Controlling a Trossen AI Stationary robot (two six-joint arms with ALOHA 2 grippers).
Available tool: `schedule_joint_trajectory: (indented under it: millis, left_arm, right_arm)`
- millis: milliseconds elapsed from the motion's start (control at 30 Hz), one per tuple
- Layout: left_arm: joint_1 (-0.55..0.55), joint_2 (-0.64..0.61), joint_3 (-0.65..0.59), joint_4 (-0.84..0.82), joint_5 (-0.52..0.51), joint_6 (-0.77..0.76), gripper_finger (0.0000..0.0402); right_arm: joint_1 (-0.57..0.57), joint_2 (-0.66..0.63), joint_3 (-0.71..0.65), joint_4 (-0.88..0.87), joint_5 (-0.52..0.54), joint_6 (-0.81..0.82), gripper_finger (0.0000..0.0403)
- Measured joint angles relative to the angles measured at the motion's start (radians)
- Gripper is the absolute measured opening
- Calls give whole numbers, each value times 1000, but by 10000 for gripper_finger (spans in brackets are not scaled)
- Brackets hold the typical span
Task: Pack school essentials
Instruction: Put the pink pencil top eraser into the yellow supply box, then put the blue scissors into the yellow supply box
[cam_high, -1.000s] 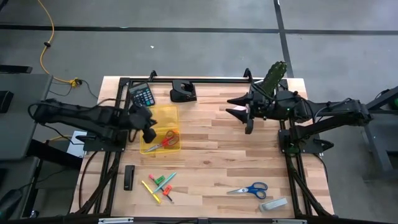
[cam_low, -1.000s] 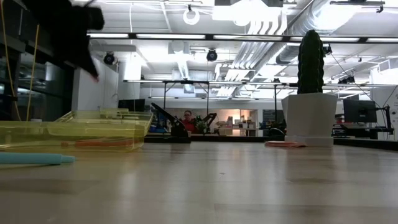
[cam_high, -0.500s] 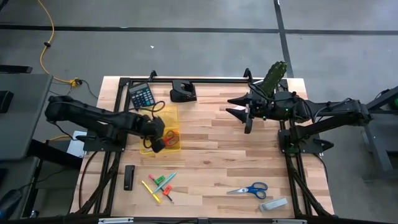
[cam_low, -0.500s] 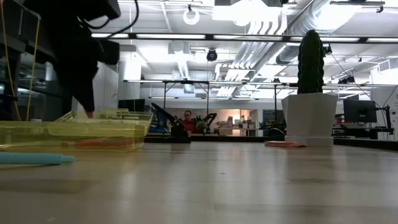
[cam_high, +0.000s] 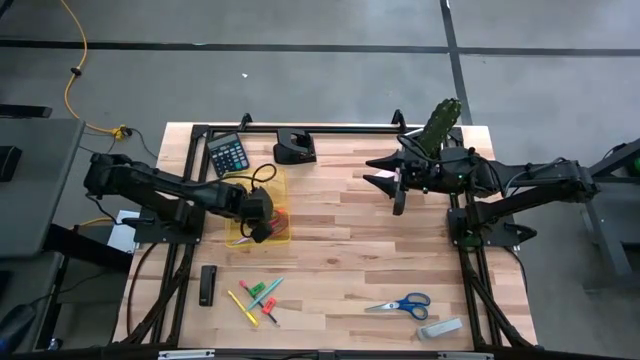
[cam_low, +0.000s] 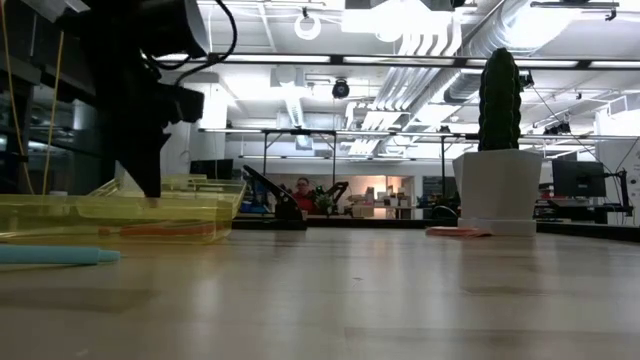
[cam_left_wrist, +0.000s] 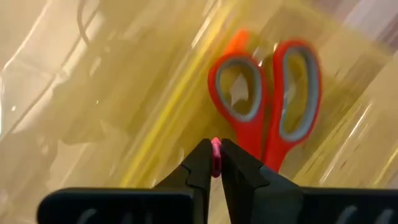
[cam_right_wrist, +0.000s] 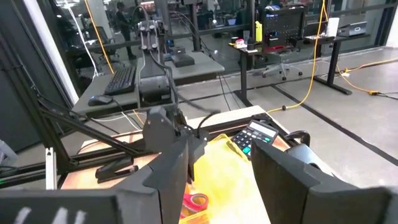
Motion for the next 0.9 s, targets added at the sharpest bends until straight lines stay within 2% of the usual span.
schedule_joint_trajectory:
  millis: [400, 533, 600, 700, 900]
  left_arm:
    - [40, -191, 0, -60, 75, -8, 136]
    - [63, -280, 14, -60, 144, -17, 162]
    - [68, -336, 36, -20, 147, -24, 168]
    - [61, -437, 52, 164, 115, 8, 169]
    - [18, -591, 54, 662, 45, 281, 162]
  right_arm:
    - [0, 0, 0, -6, 0, 0, 169]
    - [0, 0, 0, -6, 0, 0, 169]
    - [0, 0, 0, -5, 0, 3, 169]
    - [0, 0, 0, 0, 0, 3, 169]
    - [0, 0, 0, 7, -4, 3, 169]
